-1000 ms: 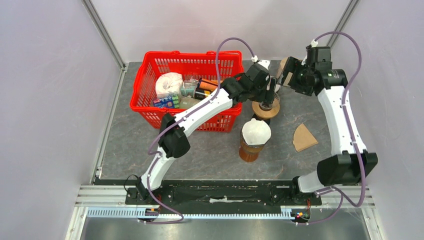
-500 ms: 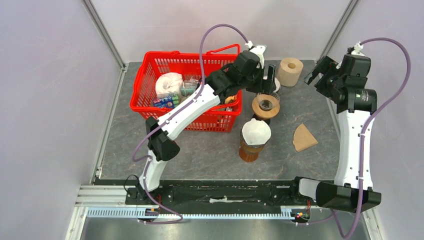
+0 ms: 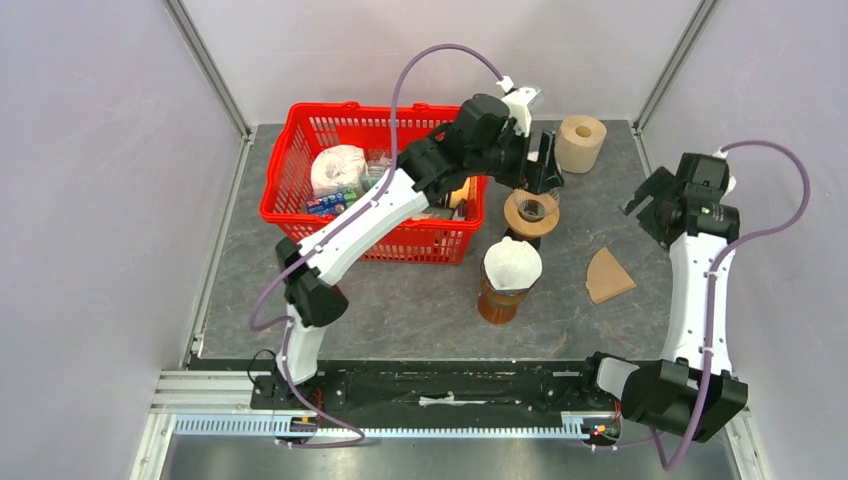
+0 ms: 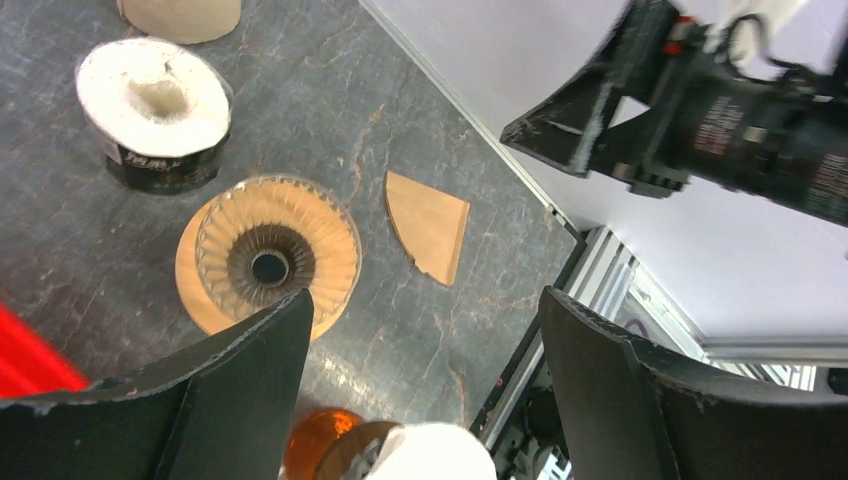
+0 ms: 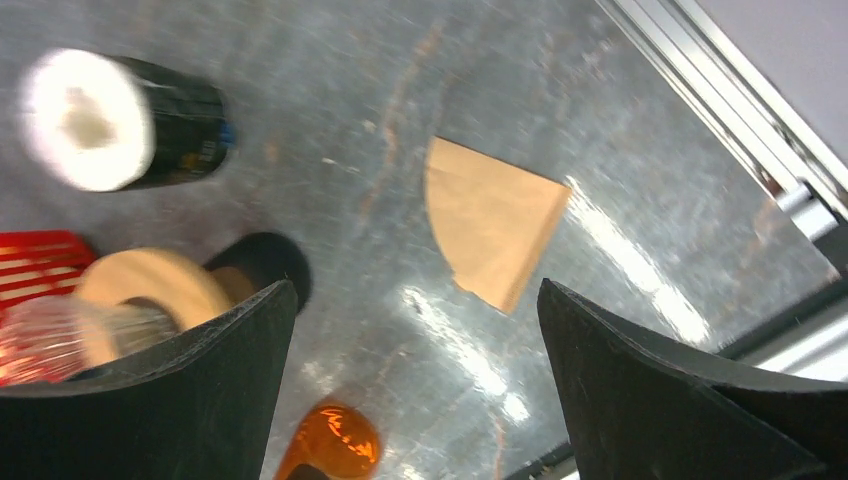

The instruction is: Place the coffee filter in the dripper

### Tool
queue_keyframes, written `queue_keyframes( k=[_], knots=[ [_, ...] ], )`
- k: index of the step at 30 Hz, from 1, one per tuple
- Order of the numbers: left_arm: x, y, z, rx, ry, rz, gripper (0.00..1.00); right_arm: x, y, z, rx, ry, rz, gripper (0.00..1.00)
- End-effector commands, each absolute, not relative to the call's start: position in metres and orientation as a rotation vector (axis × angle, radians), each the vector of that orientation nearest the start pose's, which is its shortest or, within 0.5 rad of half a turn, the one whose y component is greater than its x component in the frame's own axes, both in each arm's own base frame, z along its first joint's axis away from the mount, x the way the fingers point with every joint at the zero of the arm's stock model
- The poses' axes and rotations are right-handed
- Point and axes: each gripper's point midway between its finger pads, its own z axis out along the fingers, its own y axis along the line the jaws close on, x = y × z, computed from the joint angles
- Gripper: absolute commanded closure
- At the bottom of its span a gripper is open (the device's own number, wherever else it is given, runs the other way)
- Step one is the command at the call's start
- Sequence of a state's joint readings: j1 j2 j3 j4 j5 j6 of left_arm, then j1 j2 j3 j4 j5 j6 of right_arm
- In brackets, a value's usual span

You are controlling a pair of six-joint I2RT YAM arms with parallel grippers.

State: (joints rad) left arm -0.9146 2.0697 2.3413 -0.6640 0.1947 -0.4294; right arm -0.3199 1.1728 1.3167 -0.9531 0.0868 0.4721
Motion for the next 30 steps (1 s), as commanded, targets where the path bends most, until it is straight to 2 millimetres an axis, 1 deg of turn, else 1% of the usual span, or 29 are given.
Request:
queue_keyframes(
  k=[1,2,3,4,5,6,7,8,9,10,11,13,15,16,18,21,23,25,28,30],
  knots=[
    [0.29,-0.447,0.395,0.659,1.878,-1.019,0.1,0.261,-0.112,0.19,1.122,2.232,-0.183,0.03],
    [0.288,-0.432,0.399,0.626,1.866,-0.986,0.1,0.257,-0.114,0.172,1.152,2.255,-0.198,0.03],
    [0.285,-0.416,0.395,0.593,1.866,-0.947,0.1,0.255,-0.116,0.159,1.174,2.274,-0.203,0.03],
    [0.283,-0.404,0.382,0.572,1.874,-0.912,0.1,0.252,-0.116,0.145,1.196,2.302,-0.211,0.03],
    [0.278,-0.385,0.386,0.524,1.849,-0.89,0.1,0.249,-0.119,0.133,1.232,2.322,-0.231,0.03],
    [0.273,-0.364,0.383,0.466,1.829,-0.866,0.09,0.248,-0.121,0.122,1.255,2.34,-0.247,0.03],
    [0.267,-0.349,0.369,0.433,1.822,-0.852,0.09,0.249,-0.122,0.113,1.271,2.35,-0.249,0.03],
    [0.257,-0.33,0.376,0.394,1.773,-0.863,0.09,0.251,-0.121,0.105,1.281,2.366,-0.247,0.03],
    [0.249,-0.315,0.361,0.371,1.772,-0.859,0.09,0.252,-0.12,0.099,1.284,2.379,-0.237,0.03],
    [0.24,-0.298,0.359,0.342,1.745,-0.862,0.09,0.252,-0.12,0.092,1.291,2.392,-0.24,0.03],
    [0.232,-0.279,0.353,0.302,1.737,-0.848,0.09,0.251,-0.122,0.088,1.295,2.397,-0.256,0.03],
    [0.221,-0.25,0.337,0.232,1.752,-0.813,0.09,0.25,-0.123,0.078,1.302,2.416,-0.273,0.03],
    [0.216,-0.222,0.318,0.147,1.776,-0.763,0.09,0.254,-0.119,0.07,1.292,2.438,-0.232,0.03],
    [0.214,-0.212,0.306,0.11,1.791,-0.741,0.09,0.256,-0.117,0.066,1.291,2.444,-0.212,0.03],
    [0.208,-0.194,0.296,0.055,1.782,-0.726,0.09,0.261,-0.113,0.059,1.278,2.457,-0.172,0.03],
    [0.2,-0.177,0.286,0.025,1.765,-0.718,0.09,0.266,-0.109,0.052,1.272,2.48,-0.132,0.03],
    [0.198,-0.169,0.279,-0.005,1.75,-0.715,0.09,0.27,-0.102,0.046,1.265,2.502,-0.07,0.03],
    [0.198,-0.162,0.277,-0.034,1.73,-0.711,0.09,0.272,-0.098,0.042,1.263,2.512,-0.04,0.03],
    [0.197,-0.155,0.275,-0.033,1.723,-0.683,0.09,0.269,-0.097,0.035,1.269,2.535,-0.047,0.03],
    [0.198,-0.151,0.27,-0.04,1.733,-0.655,0.09,0.267,-0.097,0.03,1.282,2.547,-0.059,0.04]
  ],
)
